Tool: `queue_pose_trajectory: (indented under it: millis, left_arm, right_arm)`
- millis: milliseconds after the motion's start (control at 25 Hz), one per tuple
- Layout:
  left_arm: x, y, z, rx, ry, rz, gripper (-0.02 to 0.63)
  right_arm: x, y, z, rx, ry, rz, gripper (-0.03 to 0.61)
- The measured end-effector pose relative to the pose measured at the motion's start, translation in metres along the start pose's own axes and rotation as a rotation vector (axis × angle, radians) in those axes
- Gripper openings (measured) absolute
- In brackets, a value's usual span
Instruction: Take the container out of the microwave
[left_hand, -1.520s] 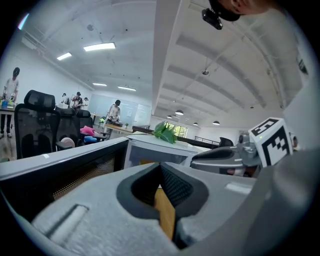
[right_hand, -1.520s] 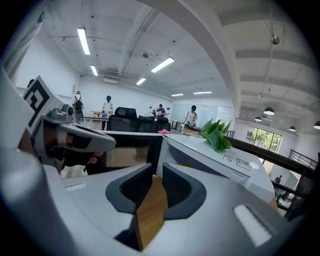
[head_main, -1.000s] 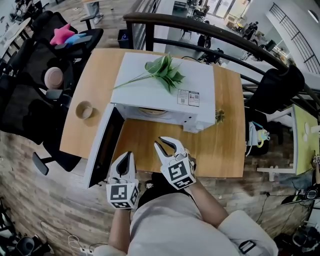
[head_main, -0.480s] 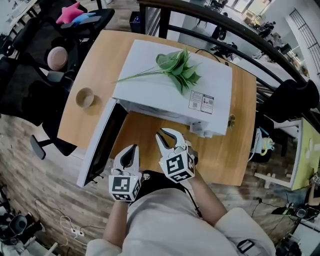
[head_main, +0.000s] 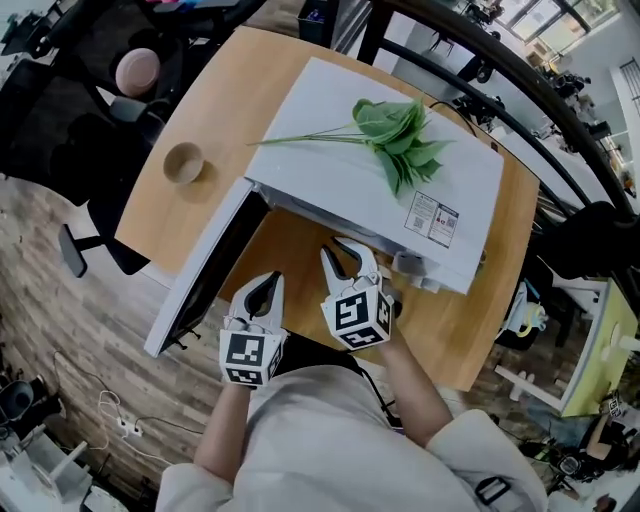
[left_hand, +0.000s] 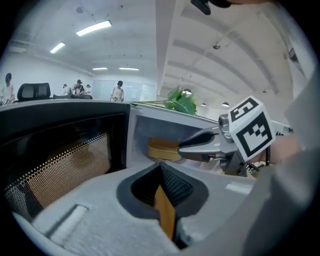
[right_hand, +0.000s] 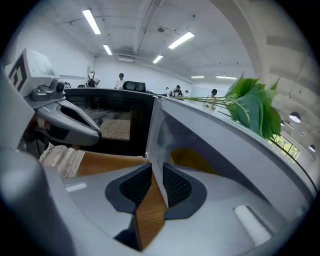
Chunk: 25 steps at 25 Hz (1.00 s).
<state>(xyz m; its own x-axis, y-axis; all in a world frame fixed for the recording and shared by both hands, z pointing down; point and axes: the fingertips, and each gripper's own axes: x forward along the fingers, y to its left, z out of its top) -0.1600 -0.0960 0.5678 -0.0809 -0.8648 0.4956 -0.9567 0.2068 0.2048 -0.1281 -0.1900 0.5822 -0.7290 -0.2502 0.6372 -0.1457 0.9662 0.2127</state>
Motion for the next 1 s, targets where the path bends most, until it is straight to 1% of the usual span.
queue_pose_trajectory:
  millis: [200, 440, 800, 1000]
  left_arm:
    - [0.001, 0.005, -0.005, -0.024, 0.007, 0.019, 0.003]
    - [-0.001, 0.016, -0.008, -0.045, -0.002, 0.042, 0.003]
    - [0.004, 0.023, -0.017, -0.058, -0.001, 0.045, 0.003]
    - [0.001, 0.027, -0.024, -0.071, -0.002, 0.071, 0.003]
  right_arm:
    - [0.012, 0.001, -0.001, -0.051, 0.025, 0.009, 0.095]
    - [0.025, -0.008, -0.003, -0.111, 0.053, -0.017, 0.103]
    - [0.041, -0.015, -0.006, -0.148, 0.091, -0.038, 0.104]
    - [0.052, -0.02, -0.011, -0.178, 0.113, -0.044, 0.104]
